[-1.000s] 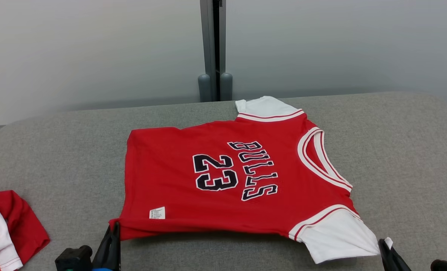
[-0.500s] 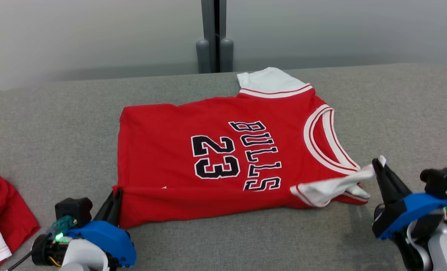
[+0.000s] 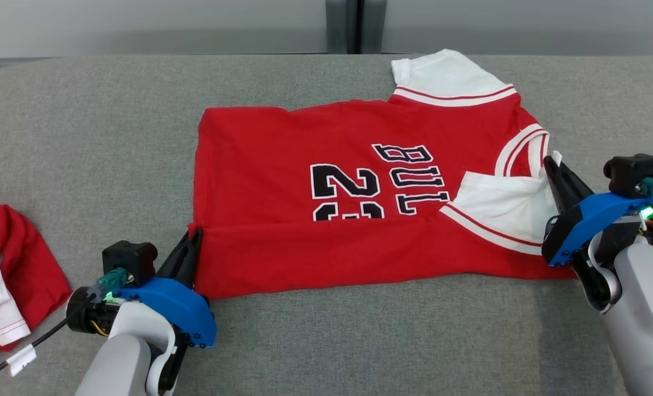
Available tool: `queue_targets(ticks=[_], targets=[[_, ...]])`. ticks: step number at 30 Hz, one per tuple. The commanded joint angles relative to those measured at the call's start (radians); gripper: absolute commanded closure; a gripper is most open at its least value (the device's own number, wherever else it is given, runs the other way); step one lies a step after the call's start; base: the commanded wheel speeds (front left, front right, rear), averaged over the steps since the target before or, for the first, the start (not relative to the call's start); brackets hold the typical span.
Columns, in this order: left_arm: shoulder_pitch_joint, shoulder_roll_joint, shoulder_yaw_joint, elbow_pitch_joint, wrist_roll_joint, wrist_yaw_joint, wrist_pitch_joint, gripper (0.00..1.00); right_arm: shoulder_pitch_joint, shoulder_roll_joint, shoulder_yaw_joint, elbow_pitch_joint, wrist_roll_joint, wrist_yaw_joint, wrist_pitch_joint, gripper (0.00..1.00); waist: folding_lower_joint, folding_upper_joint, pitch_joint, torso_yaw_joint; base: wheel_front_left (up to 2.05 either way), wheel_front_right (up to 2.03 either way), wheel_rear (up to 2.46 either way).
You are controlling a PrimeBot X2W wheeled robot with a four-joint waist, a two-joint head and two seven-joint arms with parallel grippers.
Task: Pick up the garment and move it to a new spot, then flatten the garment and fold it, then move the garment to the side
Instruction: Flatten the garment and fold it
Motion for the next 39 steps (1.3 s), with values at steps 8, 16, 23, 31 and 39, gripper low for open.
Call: queue_targets(ticks=[8,16,23,31,39], targets=[[-0.028,-0.004,-0.009,0.049,0.015,0.014,-0.134,0.00,-0.016,0.018,0.025,0.123,0.007,0.000,-0.171,0.00,-0.0003,-0.0002,-0.005,-0.008,0.00,0.00,0.00],[0.023,0.001,0.022,-0.028,0.055,0.078,-0.282,0.00,0.120,0.045,-0.091,-0.110,-0.113,0.000,-0.216,0.00,-0.0003,-0.0002,-0.052,-0.051,0.00,0.00,0.00],[0.071,0.015,0.036,-0.112,0.071,0.111,-0.298,0.00,0.327,0.123,-0.163,-0.371,-0.186,0.000,-0.216,0.00,-0.0003,-0.0002,-0.098,-0.085,0.00,0.00,0.00],[0.171,0.016,0.052,-0.155,0.057,0.161,-0.279,0.00,0.488,0.175,-0.153,-0.535,-0.204,0.000,-0.154,0.00,-0.0003,-0.0002,-0.132,-0.107,0.00,0.00,0.00],[0.221,0.020,0.055,-0.190,0.045,0.184,-0.263,0.00,0.554,0.192,-0.160,-0.604,-0.205,0.000,-0.109,0.00,-0.0003,-0.0002,-0.153,-0.107,0.00,0.00,0.00]])
